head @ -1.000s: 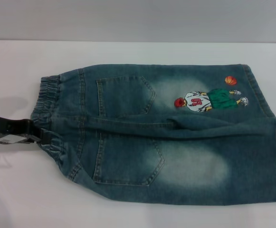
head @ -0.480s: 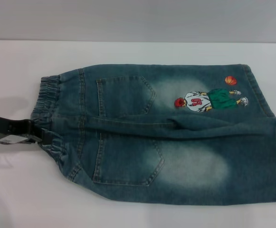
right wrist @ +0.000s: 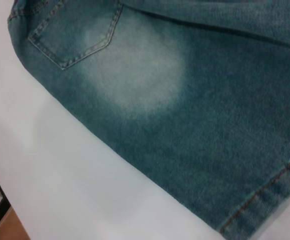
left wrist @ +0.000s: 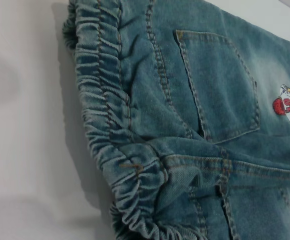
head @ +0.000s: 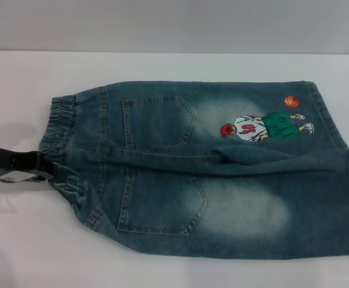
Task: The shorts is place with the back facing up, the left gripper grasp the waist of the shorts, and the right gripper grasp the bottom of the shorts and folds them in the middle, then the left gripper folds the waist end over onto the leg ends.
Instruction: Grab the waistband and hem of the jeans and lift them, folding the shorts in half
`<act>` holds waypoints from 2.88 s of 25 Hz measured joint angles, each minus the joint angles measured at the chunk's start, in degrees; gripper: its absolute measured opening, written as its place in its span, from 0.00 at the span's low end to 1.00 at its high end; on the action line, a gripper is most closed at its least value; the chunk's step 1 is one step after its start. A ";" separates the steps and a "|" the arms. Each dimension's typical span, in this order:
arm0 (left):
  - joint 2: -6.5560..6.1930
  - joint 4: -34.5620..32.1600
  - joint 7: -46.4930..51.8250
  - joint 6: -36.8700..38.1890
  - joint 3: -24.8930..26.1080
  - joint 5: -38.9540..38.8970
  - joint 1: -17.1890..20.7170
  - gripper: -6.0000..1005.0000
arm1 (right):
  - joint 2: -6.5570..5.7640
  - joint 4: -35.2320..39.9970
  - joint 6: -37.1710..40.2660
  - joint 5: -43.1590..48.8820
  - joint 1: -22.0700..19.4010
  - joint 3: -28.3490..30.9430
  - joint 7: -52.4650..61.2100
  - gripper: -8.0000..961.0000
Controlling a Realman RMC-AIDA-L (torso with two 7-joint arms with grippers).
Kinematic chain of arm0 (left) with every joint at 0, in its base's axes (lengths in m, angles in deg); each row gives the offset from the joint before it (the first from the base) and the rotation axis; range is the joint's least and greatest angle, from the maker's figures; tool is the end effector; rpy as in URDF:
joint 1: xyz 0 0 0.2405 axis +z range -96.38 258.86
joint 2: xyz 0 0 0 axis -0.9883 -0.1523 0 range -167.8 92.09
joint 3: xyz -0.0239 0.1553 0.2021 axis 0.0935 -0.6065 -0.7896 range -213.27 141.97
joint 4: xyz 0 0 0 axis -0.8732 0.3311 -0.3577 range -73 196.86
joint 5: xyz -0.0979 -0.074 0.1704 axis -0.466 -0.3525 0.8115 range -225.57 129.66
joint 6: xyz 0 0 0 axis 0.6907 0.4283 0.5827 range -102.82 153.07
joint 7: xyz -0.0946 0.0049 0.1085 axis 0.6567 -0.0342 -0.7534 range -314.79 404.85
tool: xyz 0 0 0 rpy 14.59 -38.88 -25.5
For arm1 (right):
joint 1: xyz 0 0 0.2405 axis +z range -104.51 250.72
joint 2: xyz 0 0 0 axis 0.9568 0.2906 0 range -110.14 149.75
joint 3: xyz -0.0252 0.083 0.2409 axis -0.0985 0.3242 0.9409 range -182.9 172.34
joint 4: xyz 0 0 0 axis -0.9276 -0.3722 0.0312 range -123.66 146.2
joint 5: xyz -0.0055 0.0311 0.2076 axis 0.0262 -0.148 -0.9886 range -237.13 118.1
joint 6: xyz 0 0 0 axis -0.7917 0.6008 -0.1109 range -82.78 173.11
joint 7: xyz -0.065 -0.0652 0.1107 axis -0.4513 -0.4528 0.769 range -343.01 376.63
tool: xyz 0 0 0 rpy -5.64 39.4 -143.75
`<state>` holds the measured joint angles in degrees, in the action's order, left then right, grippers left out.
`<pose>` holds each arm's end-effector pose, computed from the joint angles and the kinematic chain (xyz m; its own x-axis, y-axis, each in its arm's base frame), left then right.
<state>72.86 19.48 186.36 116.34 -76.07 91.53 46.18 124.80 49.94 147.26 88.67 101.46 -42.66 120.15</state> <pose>-0.3020 0.3456 0.0550 0.1902 0.9656 0.1774 0.9798 -0.1752 -0.0968 0.3602 0.2745 0.0896 0.5951 -0.7999 0.0781 -0.7946 -0.6001 -0.0917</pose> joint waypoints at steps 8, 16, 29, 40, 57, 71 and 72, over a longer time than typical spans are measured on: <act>0.33 0.00 0.00 -0.08 0.00 0.00 0.00 0.06 | 0.45 0.23 0.18 -0.01 0.56 -1.46 1.25 0.59; 0.40 0.00 0.00 -0.07 0.00 0.00 -0.04 0.06 | 1.03 0.50 0.35 -0.01 1.27 -2.20 1.55 0.59; 0.46 0.00 0.00 0.01 0.00 0.00 -0.10 0.06 | 0.81 1.44 2.09 1.21 1.79 -3.58 2.76 0.59; 0.46 0.00 0.00 0.12 0.00 0.00 -0.18 0.06 | 0.60 1.99 2.55 2.03 2.59 -3.76 3.71 0.59; 0.54 0.00 0.00 0.01 0.00 0.00 -0.32 0.06 | 0.67 2.63 1.54 2.36 2.85 -4.11 4.75 0.59; 0.80 0.00 0.00 -0.26 0.00 0.00 -0.35 0.06 | 1.26 2.64 -0.08 2.76 3.20 -4.36 5.38 0.59; 0.81 0.00 0.00 -0.26 0.00 0.00 -0.35 0.06 | 1.28 2.64 -0.11 2.79 3.22 -4.36 5.40 0.59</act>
<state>73.67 19.48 186.36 116.08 -76.08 91.53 45.82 126.08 52.58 147.15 91.46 104.68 -47.02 125.55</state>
